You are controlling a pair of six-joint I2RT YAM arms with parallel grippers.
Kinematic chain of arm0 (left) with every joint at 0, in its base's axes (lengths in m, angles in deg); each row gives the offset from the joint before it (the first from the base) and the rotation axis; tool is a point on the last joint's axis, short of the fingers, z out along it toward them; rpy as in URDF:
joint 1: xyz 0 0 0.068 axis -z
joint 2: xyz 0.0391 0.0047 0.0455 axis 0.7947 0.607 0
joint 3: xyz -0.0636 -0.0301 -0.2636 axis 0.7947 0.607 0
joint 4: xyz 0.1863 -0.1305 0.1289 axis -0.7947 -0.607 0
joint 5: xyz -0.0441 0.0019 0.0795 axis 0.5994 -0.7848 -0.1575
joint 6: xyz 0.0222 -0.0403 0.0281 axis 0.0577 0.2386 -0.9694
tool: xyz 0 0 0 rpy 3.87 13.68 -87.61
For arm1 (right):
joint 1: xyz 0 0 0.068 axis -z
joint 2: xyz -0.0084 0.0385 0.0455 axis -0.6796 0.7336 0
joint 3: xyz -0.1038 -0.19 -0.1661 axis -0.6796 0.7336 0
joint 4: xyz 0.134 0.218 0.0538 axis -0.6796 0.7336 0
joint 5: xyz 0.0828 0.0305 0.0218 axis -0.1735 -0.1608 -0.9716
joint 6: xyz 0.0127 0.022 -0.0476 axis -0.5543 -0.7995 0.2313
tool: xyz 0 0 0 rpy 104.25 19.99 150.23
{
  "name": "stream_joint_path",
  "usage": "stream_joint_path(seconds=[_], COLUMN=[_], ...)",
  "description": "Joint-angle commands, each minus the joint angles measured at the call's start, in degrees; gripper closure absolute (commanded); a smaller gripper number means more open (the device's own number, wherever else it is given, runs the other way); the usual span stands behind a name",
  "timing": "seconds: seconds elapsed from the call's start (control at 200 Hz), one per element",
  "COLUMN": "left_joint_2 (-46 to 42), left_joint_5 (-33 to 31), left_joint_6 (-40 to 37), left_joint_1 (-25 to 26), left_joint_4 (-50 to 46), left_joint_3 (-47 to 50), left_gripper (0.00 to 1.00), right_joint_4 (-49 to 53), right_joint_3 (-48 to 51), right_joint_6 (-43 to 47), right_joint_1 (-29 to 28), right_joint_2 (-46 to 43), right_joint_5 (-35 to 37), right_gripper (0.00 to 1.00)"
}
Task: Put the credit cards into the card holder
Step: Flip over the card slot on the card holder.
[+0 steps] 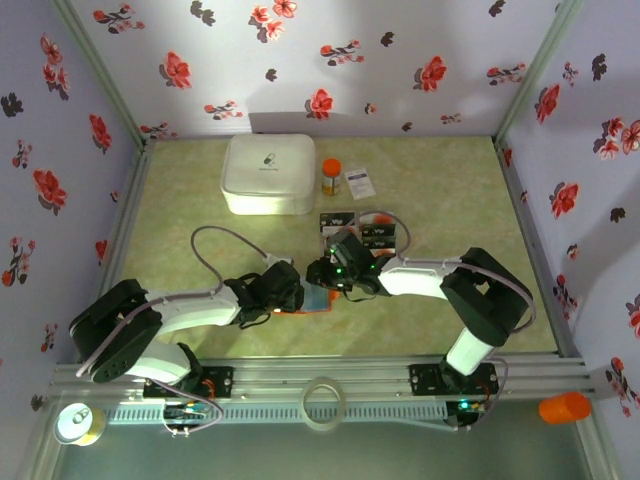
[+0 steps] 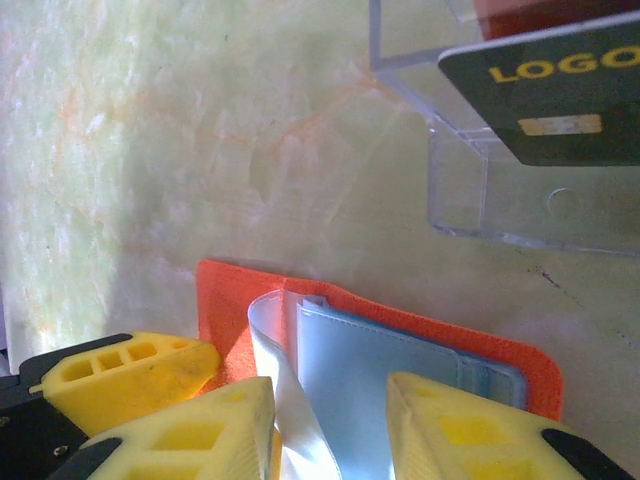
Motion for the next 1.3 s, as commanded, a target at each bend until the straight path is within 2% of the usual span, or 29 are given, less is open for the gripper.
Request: stream_joint_path(seconds=[0.0,0.305,0.395,0.55,0.715,0.825,1.1,1.295], left_joint_2=[0.7,0.3,-0.3,-3.6,-11.8,-17.5,-27.1,-30.7], left_joint_5=[1.0,0.9,0.8,-0.2,-3.2,-4.3,-4.0,-3.2], left_joint_6=[-0.8,-0.8,-0.7,-0.6,0.1,1.5,4.8,5.9], left_joint_1=[0.8,0.8,0.8,0.7,0.4,-1.3,-6.8,-9.5], left_joint_4=[-1.3,-1.3,-1.5,-2.2,-4.0,-5.2,-8.2,-9.2], left_joint_3=[0.7,0.7,0.7,0.9,1.6,2.4,5.3,7.2], left_gripper=[0.46,0.45,0.42,0.27,0.09,0.03,0.0,0.0], right_joint_4=[-1.4,-6.5,-7.1,-8.1,-10.0,-11.3,-10.7,-12.4], right_joint_3=[-1.7,-3.2,-3.0,-1.9,-0.7,-0.4,-2.9,-6.4], right_joint_6=[-1.6,-4.1,-4.6,-5.7,-7.9,-8.7,-9.8,-11.1], right_joint_1=[0.6,0.8,0.8,0.8,0.5,-0.1,-3.4,-5.1], right_joint_2=[1.1,5.4,5.4,3.8,2.1,1.2,1.6,5.9], right_joint_5=[-1.2,-4.9,-5.2,-5.9,-6.9,-7.7,-7.1,-7.1], right_gripper=[0.64,0.64,0.63,0.63,0.59,0.57,0.51,0.5])
